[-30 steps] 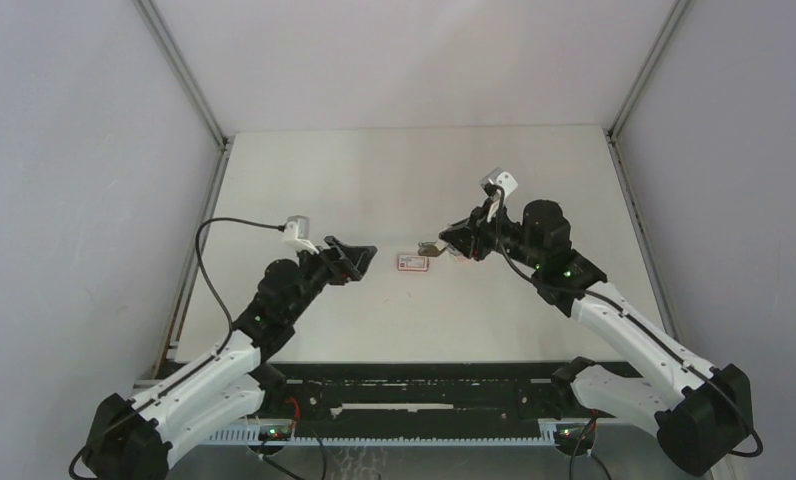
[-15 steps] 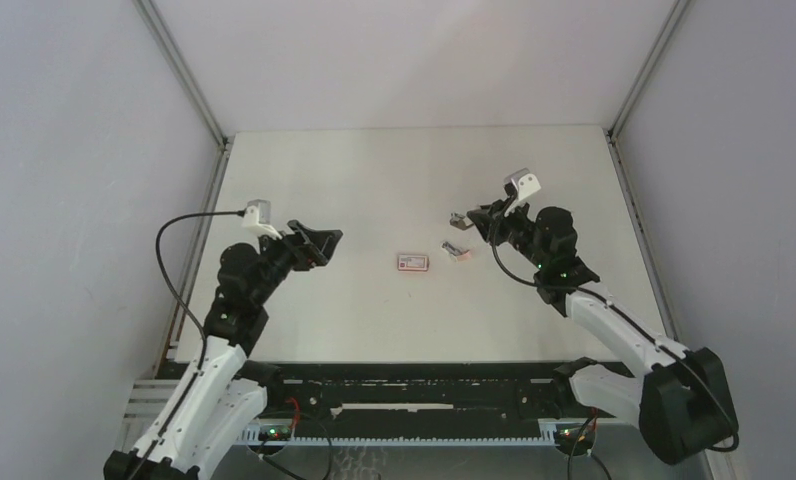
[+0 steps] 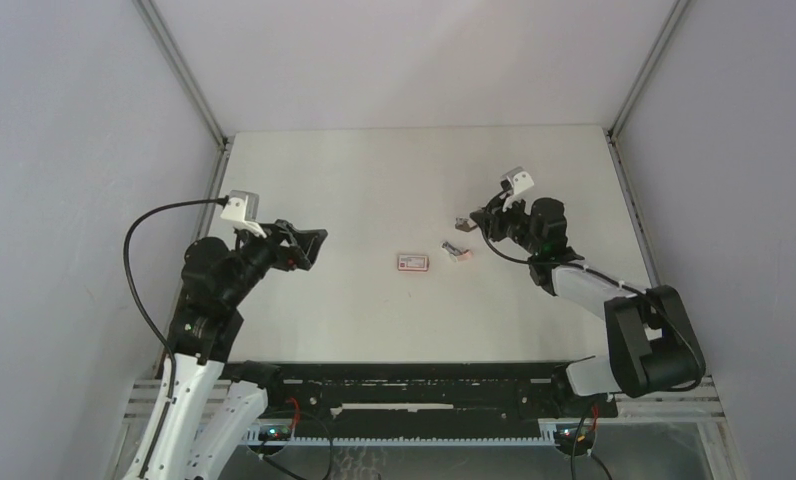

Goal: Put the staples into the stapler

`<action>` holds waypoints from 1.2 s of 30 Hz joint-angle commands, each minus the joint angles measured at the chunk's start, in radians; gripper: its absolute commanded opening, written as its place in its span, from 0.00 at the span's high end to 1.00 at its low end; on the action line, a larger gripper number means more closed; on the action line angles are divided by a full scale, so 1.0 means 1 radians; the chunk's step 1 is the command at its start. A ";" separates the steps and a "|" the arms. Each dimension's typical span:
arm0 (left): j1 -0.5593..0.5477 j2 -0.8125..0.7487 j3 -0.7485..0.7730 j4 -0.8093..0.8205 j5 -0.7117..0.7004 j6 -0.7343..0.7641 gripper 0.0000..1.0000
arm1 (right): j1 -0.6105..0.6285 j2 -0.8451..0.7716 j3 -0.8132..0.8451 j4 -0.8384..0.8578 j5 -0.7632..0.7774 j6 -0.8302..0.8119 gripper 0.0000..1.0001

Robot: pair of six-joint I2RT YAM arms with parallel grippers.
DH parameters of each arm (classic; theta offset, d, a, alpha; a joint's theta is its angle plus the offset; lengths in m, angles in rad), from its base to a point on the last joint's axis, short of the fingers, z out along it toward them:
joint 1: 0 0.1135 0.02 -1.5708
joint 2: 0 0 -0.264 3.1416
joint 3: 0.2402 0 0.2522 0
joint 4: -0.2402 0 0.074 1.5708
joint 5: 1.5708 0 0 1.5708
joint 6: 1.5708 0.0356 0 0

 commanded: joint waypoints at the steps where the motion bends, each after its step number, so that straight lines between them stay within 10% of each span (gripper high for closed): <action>1: 0.007 0.002 0.001 -0.022 0.007 0.056 0.11 | -0.002 0.058 0.014 0.114 -0.018 -0.022 1.00; 26: 0.026 -0.019 -0.027 -0.008 -0.002 0.047 0.11 | 0.049 0.200 0.073 0.009 0.127 -0.020 0.99; 36: 0.034 -0.022 -0.029 -0.008 0.006 0.052 0.11 | 0.050 0.163 0.044 -0.016 0.116 0.009 0.64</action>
